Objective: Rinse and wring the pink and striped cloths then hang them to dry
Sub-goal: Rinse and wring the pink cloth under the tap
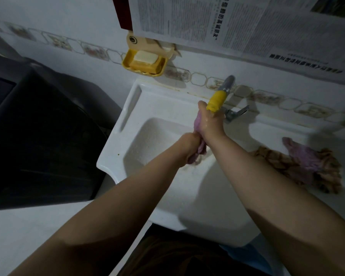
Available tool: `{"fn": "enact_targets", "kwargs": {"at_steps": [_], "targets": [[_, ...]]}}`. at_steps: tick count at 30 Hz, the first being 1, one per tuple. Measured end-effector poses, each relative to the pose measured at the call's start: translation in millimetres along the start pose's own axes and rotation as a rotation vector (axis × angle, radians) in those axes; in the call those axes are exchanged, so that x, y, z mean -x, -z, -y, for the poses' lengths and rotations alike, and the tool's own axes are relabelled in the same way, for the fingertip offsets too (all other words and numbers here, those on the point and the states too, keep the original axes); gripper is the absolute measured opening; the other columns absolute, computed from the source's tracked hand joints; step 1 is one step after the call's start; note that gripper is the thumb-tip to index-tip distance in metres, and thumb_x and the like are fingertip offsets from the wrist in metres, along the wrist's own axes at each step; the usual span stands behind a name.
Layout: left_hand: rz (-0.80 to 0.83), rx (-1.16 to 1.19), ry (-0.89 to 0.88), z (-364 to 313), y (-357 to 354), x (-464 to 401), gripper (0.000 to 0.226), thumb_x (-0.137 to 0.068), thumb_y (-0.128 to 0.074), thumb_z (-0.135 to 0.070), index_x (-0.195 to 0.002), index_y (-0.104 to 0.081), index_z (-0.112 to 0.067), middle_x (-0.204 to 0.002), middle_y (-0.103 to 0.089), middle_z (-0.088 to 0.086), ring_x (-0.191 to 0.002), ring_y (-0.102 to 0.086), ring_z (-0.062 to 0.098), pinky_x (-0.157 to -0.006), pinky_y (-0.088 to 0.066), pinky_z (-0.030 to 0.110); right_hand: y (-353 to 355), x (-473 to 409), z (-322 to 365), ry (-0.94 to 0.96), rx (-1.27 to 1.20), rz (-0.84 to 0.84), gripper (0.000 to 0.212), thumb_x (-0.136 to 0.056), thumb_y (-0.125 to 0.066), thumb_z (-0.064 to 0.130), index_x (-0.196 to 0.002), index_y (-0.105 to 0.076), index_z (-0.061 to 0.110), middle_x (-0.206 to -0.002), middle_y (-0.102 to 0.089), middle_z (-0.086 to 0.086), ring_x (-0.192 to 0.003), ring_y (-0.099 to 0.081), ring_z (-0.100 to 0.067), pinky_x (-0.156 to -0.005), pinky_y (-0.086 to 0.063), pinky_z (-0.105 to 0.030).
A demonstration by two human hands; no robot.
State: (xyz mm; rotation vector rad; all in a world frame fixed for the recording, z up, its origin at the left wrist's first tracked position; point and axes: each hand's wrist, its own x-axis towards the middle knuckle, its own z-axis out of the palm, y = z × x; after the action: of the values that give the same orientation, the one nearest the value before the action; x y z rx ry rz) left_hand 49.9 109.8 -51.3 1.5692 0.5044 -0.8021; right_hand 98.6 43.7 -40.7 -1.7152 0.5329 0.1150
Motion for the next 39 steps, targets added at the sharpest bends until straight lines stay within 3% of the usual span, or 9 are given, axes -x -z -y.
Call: {"fn": "enact_targets", "kwargs": {"at_steps": [5,9,11,16,19,22,28,33,39], "targets": [[0.080,-0.270,-0.177,12.5,24.3,-0.5,0.044,-0.103,-0.035,-0.035,-0.081,-0.057,-0.004,-0.053,-0.050,0.002,-0.034,-0.040,0.006,-0.040,-0.033,0.015,13.8,-20.1,-10.4,-0.089,0.204,0.051,0.028,-0.094,-0.050,0.027,-0.107,-0.065,0.005,-0.108,-0.067,-0.010,-0.085,-0.057,-0.022,-0.073,-0.041,-0.029],[0.125,-0.458,-0.252,19.9,62.9,-6.2,0.010,-0.089,-0.065,-0.018,-0.090,-0.058,-0.012,-0.066,-0.056,0.006,-0.047,-0.047,0.008,-0.045,-0.041,0.019,44.4,-19.9,-11.1,0.026,0.457,0.151,0.028,-0.095,-0.051,0.027,-0.103,-0.064,0.004,-0.089,-0.064,-0.013,-0.071,-0.060,-0.014,-0.055,-0.038,-0.018],[0.093,-0.476,-0.220,19.5,84.7,-10.1,0.030,-0.076,-0.070,-0.015,-0.103,-0.060,-0.011,-0.079,-0.061,0.010,-0.062,-0.056,0.016,-0.057,-0.050,0.028,57.4,-20.8,-9.5,0.035,0.540,0.316,0.023,-0.092,-0.057,0.028,-0.102,-0.064,0.008,-0.081,-0.063,-0.014,-0.055,-0.058,-0.015,-0.046,-0.042,-0.015],[-0.033,-0.468,-0.261,11.7,123.3,-13.3,0.047,-0.084,-0.043,0.019,-0.120,-0.053,-0.009,-0.092,-0.059,0.004,-0.062,-0.064,0.000,-0.053,-0.050,0.013,73.2,-21.9,-20.2,0.131,1.026,0.778,0.066,-0.054,-0.066,0.079,-0.105,-0.059,0.037,-0.104,-0.068,0.002,-0.088,-0.066,-0.022,-0.080,-0.056,-0.040],[-0.111,-0.480,-0.330,12.0,133.4,-18.4,0.051,-0.083,-0.040,0.020,-0.124,-0.054,-0.008,-0.104,-0.056,0.007,-0.080,-0.061,0.012,-0.063,-0.055,0.015,71.6,-7.6,-29.6,0.094,1.039,0.979,0.071,-0.054,-0.075,0.071,-0.112,-0.055,0.034,-0.104,-0.070,-0.001,-0.095,-0.065,-0.040,-0.078,-0.056,-0.055],[-0.155,-0.710,-0.402,17.0,130.9,-24.6,0.049,-0.081,-0.061,0.009,-0.126,-0.055,-0.011,-0.112,-0.057,0.010,-0.093,-0.058,0.022,-0.079,-0.054,0.028,83.0,-9.6,-16.2,0.021,0.934,0.876,0.046,-0.074,-0.074,0.049,-0.109,-0.060,0.022,-0.084,-0.070,-0.008,-0.067,-0.069,-0.024,-0.050,-0.056,-0.026],[0.012,-0.388,-0.161,31.4,70.6,-20.4,0.016,-0.096,-0.043,-0.003,-0.107,-0.054,-0.008,-0.088,-0.058,0.010,-0.063,-0.058,0.019,-0.042,-0.048,0.020,59.7,-16.3,-22.0,-0.132,-0.056,0.507,0.040,-0.070,-0.081,0.020,-0.099,-0.059,0.004,-0.083,-0.070,-0.015,-0.065,-0.061,-0.026,-0.058,-0.048,-0.038],[0.010,-0.073,-0.251,26.0,10.2,-20.9,0.046,-0.104,-0.010,-0.030,-0.072,-0.042,-0.023,-0.051,-0.048,-0.009,-0.032,-0.042,0.001,-0.031,-0.031,0.013,17.7,22.4,-36.0,0.165,0.174,0.397,0.082,-0.074,-0.080,0.018,-0.142,-0.034,0.012,-0.139,-0.040,-0.009,-0.122,-0.044,-0.015,-0.103,-0.038,-0.025],[0.084,-0.272,-0.122,9.7,-11.3,-6.0,0.035,-0.091,-0.024,-0.008,-0.058,-0.030,-0.017,-0.051,-0.033,0.003,-0.039,-0.025,0.010,-0.040,-0.018,0.013,17.7,15.6,-15.6,0.187,0.156,0.346,0.033,-0.080,-0.072,0.019,-0.112,-0.063,0.017,-0.108,-0.067,0.000,-0.098,-0.063,-0.014,-0.092,-0.047,-0.024]]}}
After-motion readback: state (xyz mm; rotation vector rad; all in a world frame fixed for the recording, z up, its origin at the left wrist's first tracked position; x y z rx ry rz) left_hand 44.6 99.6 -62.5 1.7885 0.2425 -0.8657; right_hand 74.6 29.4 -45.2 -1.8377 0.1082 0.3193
